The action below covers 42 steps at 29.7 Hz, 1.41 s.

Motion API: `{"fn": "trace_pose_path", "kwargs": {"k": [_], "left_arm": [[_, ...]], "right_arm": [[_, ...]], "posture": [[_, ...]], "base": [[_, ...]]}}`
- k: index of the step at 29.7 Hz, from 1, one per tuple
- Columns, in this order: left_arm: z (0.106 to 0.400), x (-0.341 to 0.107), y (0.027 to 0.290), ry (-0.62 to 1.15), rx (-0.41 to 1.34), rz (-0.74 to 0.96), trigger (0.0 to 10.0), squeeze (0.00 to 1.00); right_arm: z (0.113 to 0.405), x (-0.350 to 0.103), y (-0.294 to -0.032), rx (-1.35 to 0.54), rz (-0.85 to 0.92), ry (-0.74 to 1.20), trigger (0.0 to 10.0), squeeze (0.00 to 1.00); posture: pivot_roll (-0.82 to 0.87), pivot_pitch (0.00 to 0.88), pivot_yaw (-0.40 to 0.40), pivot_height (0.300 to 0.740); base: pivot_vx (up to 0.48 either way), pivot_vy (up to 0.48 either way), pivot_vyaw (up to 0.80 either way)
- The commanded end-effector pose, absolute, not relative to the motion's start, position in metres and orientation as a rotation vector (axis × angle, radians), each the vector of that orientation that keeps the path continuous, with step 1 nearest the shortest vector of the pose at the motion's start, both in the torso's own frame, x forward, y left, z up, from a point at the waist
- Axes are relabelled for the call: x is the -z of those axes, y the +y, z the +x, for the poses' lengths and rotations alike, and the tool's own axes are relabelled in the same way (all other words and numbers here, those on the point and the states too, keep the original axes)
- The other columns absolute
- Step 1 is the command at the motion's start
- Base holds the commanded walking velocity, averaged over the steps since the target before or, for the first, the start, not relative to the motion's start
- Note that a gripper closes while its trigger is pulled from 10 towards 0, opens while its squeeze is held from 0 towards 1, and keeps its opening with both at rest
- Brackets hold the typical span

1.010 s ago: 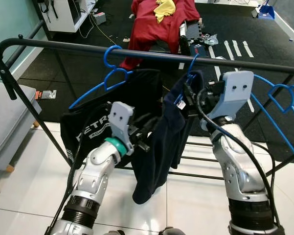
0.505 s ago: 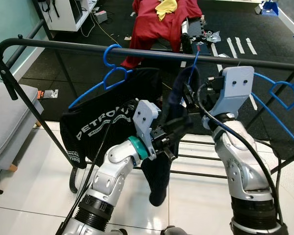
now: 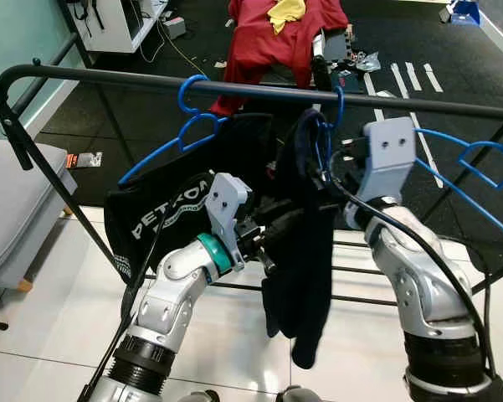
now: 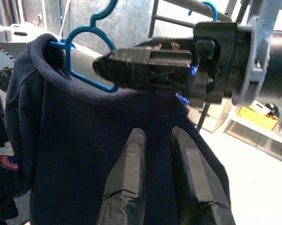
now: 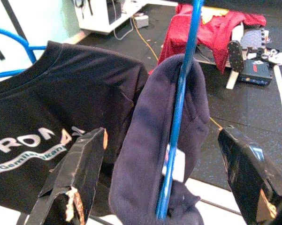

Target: Hang hanger

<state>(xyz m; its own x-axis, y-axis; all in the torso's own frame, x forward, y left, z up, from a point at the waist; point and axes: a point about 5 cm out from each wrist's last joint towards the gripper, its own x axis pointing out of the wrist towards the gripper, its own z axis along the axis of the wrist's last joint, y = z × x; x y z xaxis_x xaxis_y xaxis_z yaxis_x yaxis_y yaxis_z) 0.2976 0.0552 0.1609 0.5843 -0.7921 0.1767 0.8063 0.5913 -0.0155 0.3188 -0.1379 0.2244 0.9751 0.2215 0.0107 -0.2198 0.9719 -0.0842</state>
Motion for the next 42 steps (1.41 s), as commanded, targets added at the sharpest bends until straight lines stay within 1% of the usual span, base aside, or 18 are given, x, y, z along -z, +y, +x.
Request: {"fn": "trace_pose_path", "kwargs": {"k": [1, 6, 8, 16, 17, 19, 20, 21, 22, 23, 24, 30, 34, 35, 42], "left_arm": [[0.297, -0.155, 0.06, -0.126, 0.918, -0.086, 10.0, 0.0], [0.296, -0.153, 0.061, -0.114, 0.918, -0.075, 10.0, 0.0], [0.295, -0.153, 0.059, -0.11, 0.925, -0.073, 10.0, 0.0], [0.294, -0.153, 0.058, -0.108, 0.932, -0.068, 10.0, 0.0], [0.294, -0.153, 0.058, -0.107, 0.932, -0.066, 10.0, 0.0], [0.294, -0.153, 0.058, -0.107, 0.932, -0.066, 10.0, 0.0], [0.295, -0.153, 0.059, -0.107, 0.931, -0.063, 10.0, 0.0], [0.295, -0.153, 0.059, -0.107, 0.931, -0.063, 10.0, 0.0], [0.297, -0.154, 0.061, -0.108, 0.919, -0.056, 10.0, 0.0], [0.297, -0.154, 0.061, -0.108, 0.919, -0.056, 10.0, 0.0], [0.3, -0.155, 0.065, -0.111, 0.899, -0.05, 10.0, 0.0], [0.301, -0.155, 0.072, -0.11, 0.874, -0.043, 10.0, 0.0], [0.301, -0.155, 0.073, -0.109, 0.864, -0.041, 10.0, 0.0], [0.301, -0.155, 0.074, -0.11, 0.858, -0.037, 10.0, 0.0], [0.299, -0.155, 0.074, -0.111, 0.853, -0.034, 10.0, 0.0]], "right_arm": [[0.323, -0.226, -0.142, -0.218, -0.081, 0.001, 10.0, 0.0], [0.328, -0.233, -0.144, -0.225, -0.082, -0.004, 10.0, 0.0], [0.334, -0.238, -0.145, -0.235, -0.07, 0.008, 10.0, 0.0], [0.343, -0.235, -0.149, -0.239, -0.046, 0.066, 10.0, 0.0], [0.346, -0.234, -0.152, -0.243, -0.038, 0.078, 4.4, 0.0], [0.346, -0.234, -0.152, -0.243, -0.038, 0.078, 4.4, 0.0], [0.348, -0.234, -0.154, -0.247, -0.033, 0.086, 1.9, 0.0], [0.348, -0.234, -0.154, -0.247, -0.033, 0.086, 1.9, 0.0], [0.353, -0.236, -0.157, -0.256, -0.047, 0.084, 7.6, 0.0], [0.353, -0.236, -0.157, -0.256, -0.047, 0.084, 7.6, 0.0], [0.359, -0.239, -0.16, -0.266, -0.069, 0.08, 10.0, 0.0], [0.368, -0.244, -0.161, -0.291, -0.08, 0.079, 10.0, 0.0], [0.373, -0.246, -0.159, -0.317, -0.087, 0.082, 10.0, 0.0], [0.375, -0.247, -0.156, -0.348, -0.084, 0.082, 10.0, 0.0], [0.373, -0.248, -0.148, -0.42, -0.079, 0.079, 10.0, 0.0]], "posture": [[-0.11, 0.074, 0.037, 0.74], [-0.11, 0.074, 0.036, 0.74], [-0.11, 0.075, 0.035, 0.74], [-0.11, 0.076, 0.033, 0.74], [-0.11, 0.076, 0.036, 0.74], [-0.11, 0.076, 0.036, 0.74], [-0.11, 0.076, 0.036, 0.74], [-0.11, 0.076, 0.036, 0.74], [-0.11, 0.083, 0.035, 0.74], [-0.11, 0.083, 0.035, 0.74], [-0.11, 0.087, 0.03, 0.74], [-0.11, 0.095, 0.018, 0.74], [-0.1, 0.096, 0.015, 0.74], [-0.1, 0.099, 0.005, 0.74], [-0.1, 0.101, 0.0, 0.74]], "base": [[0.0, 0.0, 0.0], [0.0, 0.0, 0.0], [0.0, 0.0, 0.0], [0.0, 0.0, 0.0], [0.0, 0.0, 0.0], [0.0, 0.0, 0.0], [0.0, 0.0, 0.0], [0.0, 0.0, 0.0], [0.0, 0.0, 0.0], [0.0, 0.0, 0.0], [0.0, 0.0, 0.0], [0.0, 0.0, 0.0], [0.0, 0.0, 0.0], [0.0, 0.0, 0.0], [0.0, 0.0, 0.0]]}}
